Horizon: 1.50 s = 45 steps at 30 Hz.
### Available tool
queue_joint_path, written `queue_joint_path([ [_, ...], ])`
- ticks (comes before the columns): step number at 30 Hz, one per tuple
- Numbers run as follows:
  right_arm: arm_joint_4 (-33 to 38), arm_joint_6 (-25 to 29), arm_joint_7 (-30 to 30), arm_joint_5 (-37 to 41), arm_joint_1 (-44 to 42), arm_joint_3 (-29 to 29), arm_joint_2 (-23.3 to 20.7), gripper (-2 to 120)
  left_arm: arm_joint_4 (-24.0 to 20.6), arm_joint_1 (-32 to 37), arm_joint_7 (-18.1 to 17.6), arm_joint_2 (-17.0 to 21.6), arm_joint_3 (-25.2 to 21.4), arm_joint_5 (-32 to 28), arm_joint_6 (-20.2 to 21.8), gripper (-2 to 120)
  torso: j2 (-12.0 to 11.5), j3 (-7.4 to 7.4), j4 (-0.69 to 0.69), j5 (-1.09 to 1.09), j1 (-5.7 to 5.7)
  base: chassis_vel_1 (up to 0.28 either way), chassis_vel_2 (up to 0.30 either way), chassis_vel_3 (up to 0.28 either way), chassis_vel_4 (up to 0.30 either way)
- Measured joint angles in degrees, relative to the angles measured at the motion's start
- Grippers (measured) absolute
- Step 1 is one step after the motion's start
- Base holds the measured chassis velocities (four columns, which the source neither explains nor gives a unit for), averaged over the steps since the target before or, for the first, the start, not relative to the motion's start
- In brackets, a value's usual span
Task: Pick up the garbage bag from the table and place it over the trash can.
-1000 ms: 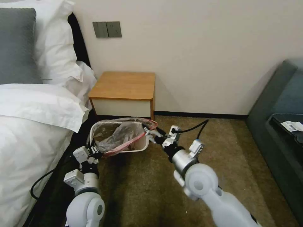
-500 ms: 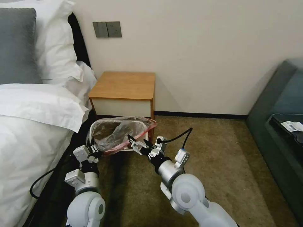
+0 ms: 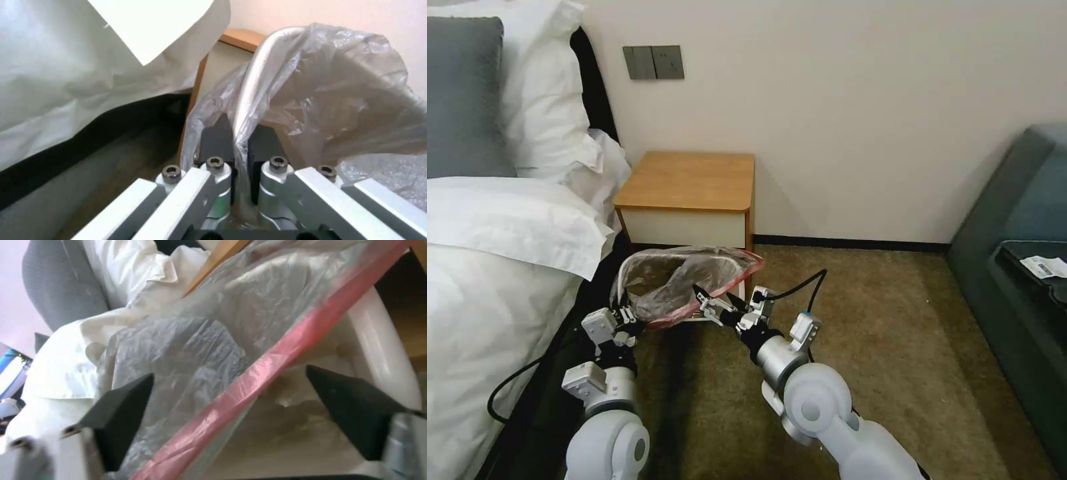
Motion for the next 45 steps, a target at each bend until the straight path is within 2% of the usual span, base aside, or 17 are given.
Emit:
queue_joint_path([
  [1,0.0,0.0,0.0,0.0,0.0,0.0,0.0,86,0.0,0.0,0.0,0.0,0.0,0.0,0.0,3,0.0,0.0,0.0,0.0,0.0,0.0,0.0,0.0,0.0],
  [4,0.08,0.27,-0.49,-0.63,-0.27,-0.04,0.05,72,0.0,-0.13,0.0,-0.12,0.01,-0.01,0.0,3,0.0,0.0,0.0,0.0,0.0,0.0,0.0,0.0,0.0],
  [5,0.08,0.27,-0.49,-0.63,-0.27,-0.04,0.05,72,0.0,-0.13,0.0,-0.12,0.01,-0.01,0.0,3,0.0,0.0,0.0,0.0,0.0,0.0,0.0,0.0,0.0],
  [8,0.35,0.41,-0.68,-0.91,-0.4,0.15,-0.19,56,0.07,-0.35,-0.01,-0.2,0.16,-0.04,0.01,3,0.0,0.0,0.0,0.0,0.0,0.0,0.0,0.0,0.0],
  [9,0.35,0.41,-0.68,-0.91,-0.4,0.15,-0.19,56,0.07,-0.35,-0.01,-0.2,0.16,-0.04,0.01,3,0.0,0.0,0.0,0.0,0.0,0.0,0.0,0.0,0.0],
  [12,0.31,0.62,-0.84,-1.2,-0.47,0.47,-0.37,43,0.07,-0.37,-0.03,-0.29,0.27,-0.1,0.04,3,0.0,0.0,0.0,0.0,0.0,0.0,0.0,0.0,0.0],
  [13,0.31,0.62,-0.84,-1.2,-0.47,0.47,-0.37,43,0.07,-0.37,-0.03,-0.29,0.27,-0.1,0.04,3,0.0,0.0,0.0,0.0,0.0,0.0,0.0,0.0,0.0],
  [17,0.03,0.8,-1.18,-1.63,-0.45,0.57,-0.29,25,-0.09,-0.28,-0.06,-0.36,0.29,-0.15,0.05,3,0.0,0.0,0.0,0.0,0.0,0.0,0.0,0.0,0.0],
  [19,-0.03,0.84,-1.26,-1.73,-0.44,0.59,-0.25,22,-0.11,-0.25,-0.06,-0.37,0.29,-0.16,0.06,3,0.0,0.0,0.0,0.0,0.0,0.0,0.0,0.0,0.0],
  [21,-0.19,0.95,-1.41,-1.99,-0.4,0.59,-0.21,9,-0.11,-0.23,-0.08,-0.47,0.27,-0.17,0.06,3,0.0,0.0,0.0,0.0,0.0,0.0,0.0,0.0,0.0],
  [22,-0.19,0.95,-1.41,-1.99,-0.4,0.59,-0.21,9,-0.11,-0.23,-0.08,-0.47,0.27,-0.17,0.06,3,0.0,0.0,0.0,0.0,0.0,0.0,0.0,0.0,0.0],
  [24,-0.23,1.03,-1.51,-2.15,-0.38,0.6,-0.23,1,-0.11,-0.23,-0.1,-0.55,0.19,-0.17,0.06,3,0.0,0.0,0.0,0.0,0.0,0.0,0.0,0.0,0.0],
  [45,3.51,2.13,-3.36,-5.68,-5.97,2.37,-2.38,0,0.04,-1.75,-1.2,-1.47,-1.56,-2.52,0.27,3,0.0,0.0,0.0,0.0,0.0,0.0,0.0,0.0,0.0],
])
